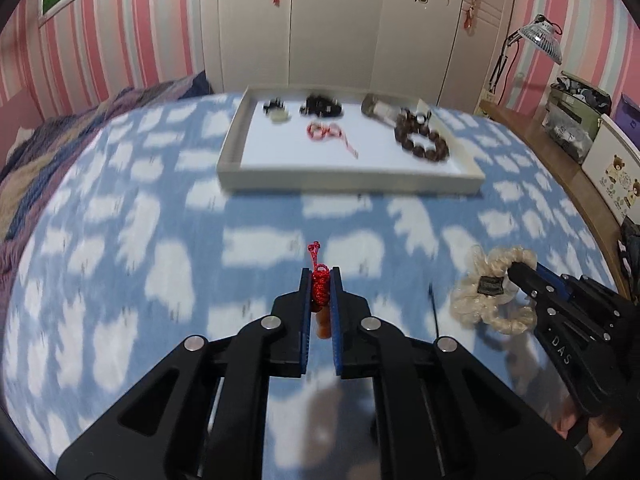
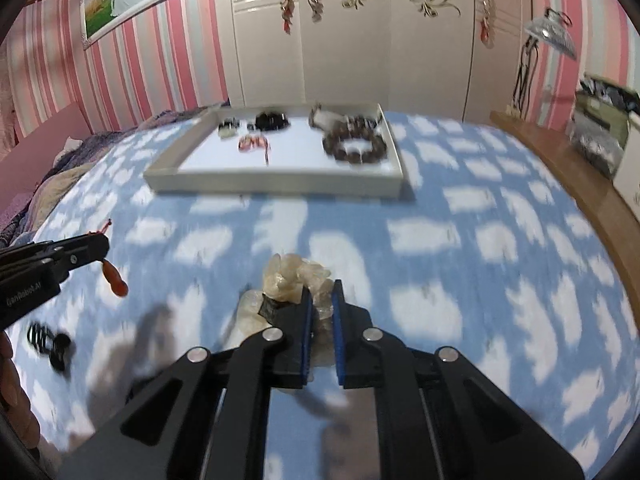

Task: Organize jewelry
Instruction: 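Carry the gourd pendant and cream scrunchie over the white tray and lower them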

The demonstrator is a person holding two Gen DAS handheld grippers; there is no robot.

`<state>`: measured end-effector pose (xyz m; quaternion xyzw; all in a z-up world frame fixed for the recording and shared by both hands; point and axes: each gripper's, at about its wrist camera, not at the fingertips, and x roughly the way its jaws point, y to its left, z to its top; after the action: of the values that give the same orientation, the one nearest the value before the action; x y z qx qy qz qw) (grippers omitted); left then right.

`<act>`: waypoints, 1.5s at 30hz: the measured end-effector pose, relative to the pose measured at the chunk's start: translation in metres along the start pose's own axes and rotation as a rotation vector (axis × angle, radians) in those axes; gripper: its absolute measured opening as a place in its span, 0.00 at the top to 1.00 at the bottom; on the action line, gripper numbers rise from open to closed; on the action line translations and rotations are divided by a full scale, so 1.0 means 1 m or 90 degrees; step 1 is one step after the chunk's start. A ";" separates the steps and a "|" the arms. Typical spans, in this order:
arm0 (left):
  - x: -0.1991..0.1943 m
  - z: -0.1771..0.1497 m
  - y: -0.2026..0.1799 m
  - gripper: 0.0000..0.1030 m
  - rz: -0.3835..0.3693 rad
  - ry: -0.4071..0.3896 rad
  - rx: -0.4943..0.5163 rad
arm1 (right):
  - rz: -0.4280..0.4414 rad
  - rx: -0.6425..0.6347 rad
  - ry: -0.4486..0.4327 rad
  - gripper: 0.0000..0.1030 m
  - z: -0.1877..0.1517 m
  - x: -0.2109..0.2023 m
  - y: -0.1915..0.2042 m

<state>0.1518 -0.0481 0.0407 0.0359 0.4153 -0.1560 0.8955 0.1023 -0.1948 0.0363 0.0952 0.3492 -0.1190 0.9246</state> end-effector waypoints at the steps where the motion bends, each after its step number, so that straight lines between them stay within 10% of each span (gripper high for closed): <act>1: 0.005 0.012 -0.001 0.94 0.001 0.000 0.000 | 0.000 -0.002 -0.004 0.91 0.010 0.004 0.001; 20: 0.085 0.148 0.029 0.94 0.059 0.027 -0.002 | -0.001 0.006 -0.027 0.92 0.140 0.091 0.017; 45: 0.169 0.174 0.048 0.94 0.012 0.019 0.059 | -0.017 0.031 0.002 0.92 0.166 0.183 0.029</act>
<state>0.3964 -0.0789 0.0237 0.0835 0.4204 -0.1658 0.8881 0.3474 -0.2379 0.0387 0.1130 0.3488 -0.1397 0.9198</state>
